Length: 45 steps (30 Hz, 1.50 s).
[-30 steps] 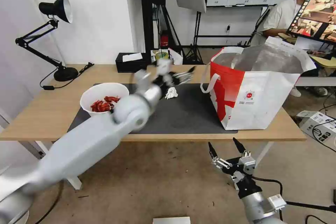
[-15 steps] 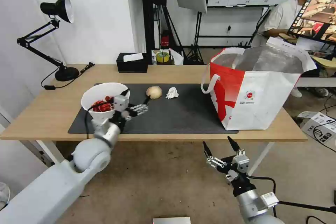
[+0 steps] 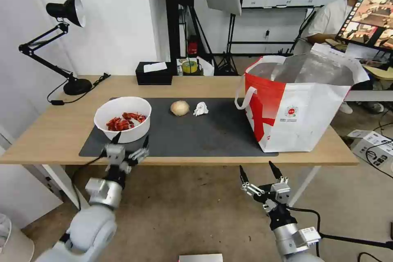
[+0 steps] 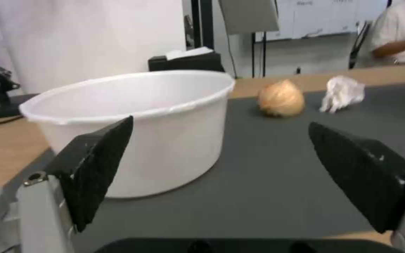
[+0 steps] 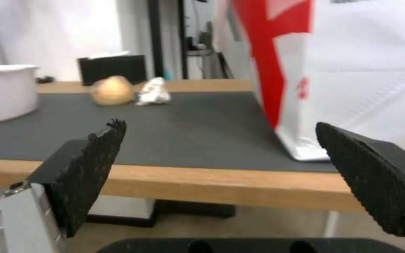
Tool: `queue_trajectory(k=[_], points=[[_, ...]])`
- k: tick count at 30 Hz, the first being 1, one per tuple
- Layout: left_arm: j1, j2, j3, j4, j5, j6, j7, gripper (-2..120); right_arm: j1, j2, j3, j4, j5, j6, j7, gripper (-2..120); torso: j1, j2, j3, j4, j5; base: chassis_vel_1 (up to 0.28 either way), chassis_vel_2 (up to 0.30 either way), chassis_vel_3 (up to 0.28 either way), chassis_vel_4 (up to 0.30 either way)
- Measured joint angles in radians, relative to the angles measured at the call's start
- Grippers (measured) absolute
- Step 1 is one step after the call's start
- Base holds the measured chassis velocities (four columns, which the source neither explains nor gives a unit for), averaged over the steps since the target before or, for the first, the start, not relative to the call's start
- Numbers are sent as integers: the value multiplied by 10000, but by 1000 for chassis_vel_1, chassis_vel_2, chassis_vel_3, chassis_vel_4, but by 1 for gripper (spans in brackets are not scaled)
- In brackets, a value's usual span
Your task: Pick up the trash from the table and place it into the takeout bag.
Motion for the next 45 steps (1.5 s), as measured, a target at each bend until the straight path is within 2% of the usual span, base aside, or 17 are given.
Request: queue_trajectory(k=[7,14,18,24,45], points=[[1057,-407,-918,-105,788,58,-287,100,-77,131,40,13,-77,22,116,100,1,0,1,6,-1,0,0,0,0],[1554,-679,-1266,-214,872,24,-339,100,-122,187,53,-15,-125,38,112,100,2,0,1,4,0,0,0,0,0],[1727,-771,-1297,-309,810,29,-340,100,-159,198,80,-16,-173,38,115,100,1,-1,1,5,0,0,0,0,0],[2206,-769,-1349,-609,97,206,-327,100,-198,184,81,11,-143,29,138,100,1,-1,1,5,0,0,0,0,0],[2159,-673,-1243,-430,-9,324,-232,100,35,65,79,-158,90,-29,131,100,2,-1,1,4,0,0,0,0,0]])
